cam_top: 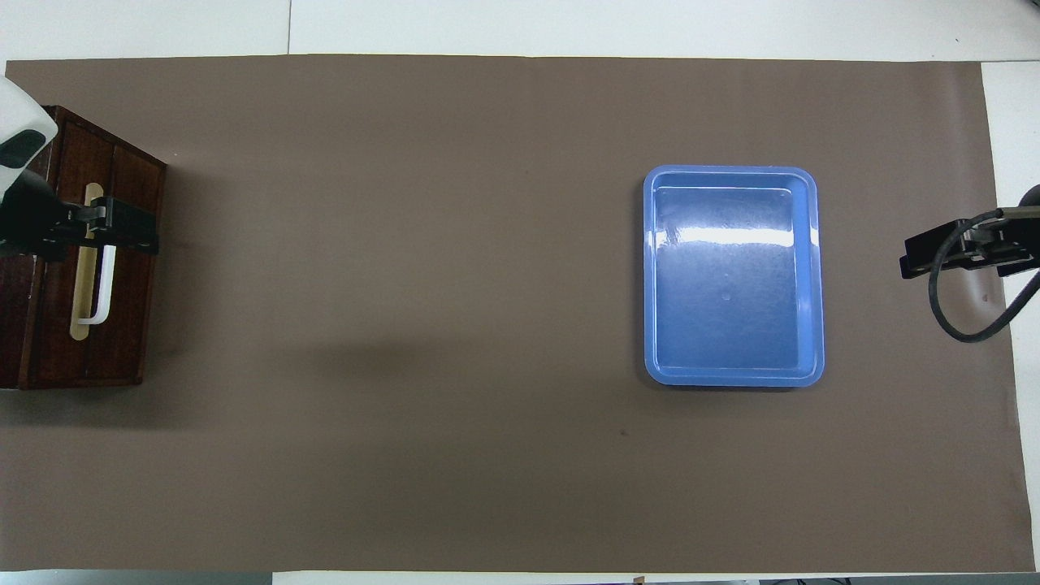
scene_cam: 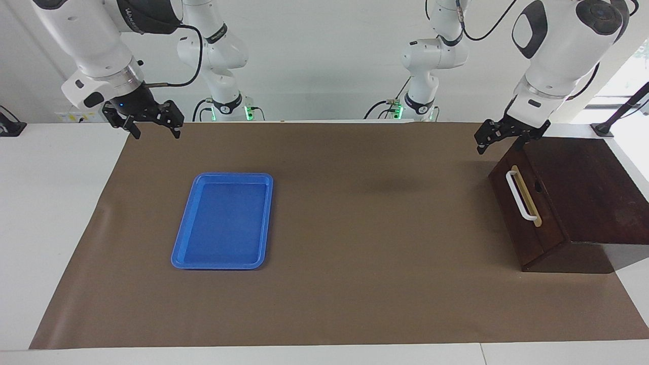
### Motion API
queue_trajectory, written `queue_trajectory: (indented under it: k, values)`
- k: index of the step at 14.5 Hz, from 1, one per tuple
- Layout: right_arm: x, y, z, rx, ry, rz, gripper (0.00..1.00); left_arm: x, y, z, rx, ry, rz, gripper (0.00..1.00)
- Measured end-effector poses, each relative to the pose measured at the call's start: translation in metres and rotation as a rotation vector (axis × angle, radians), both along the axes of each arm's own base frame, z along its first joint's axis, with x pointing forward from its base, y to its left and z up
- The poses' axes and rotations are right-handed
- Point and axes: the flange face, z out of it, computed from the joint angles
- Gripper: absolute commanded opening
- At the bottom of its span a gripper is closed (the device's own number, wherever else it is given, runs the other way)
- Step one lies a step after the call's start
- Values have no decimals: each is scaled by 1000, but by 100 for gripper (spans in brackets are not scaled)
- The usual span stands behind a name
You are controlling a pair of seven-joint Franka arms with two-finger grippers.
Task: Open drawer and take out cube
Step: 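Grasp the white drawer handle with the left gripper, then pull the drawer open toward the robot with the left gripper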
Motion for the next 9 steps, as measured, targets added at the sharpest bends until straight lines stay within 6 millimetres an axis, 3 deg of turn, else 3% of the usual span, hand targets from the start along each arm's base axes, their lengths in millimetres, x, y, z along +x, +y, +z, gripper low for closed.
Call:
queue_trajectory:
  k: [5,9]
  values:
    - [0,0,0,0,0,0,100,12,-12,-47,193,-85,-153,100]
    - [0,0,0,0,0,0,100,20,-9,-105,281,-138,-247,100]
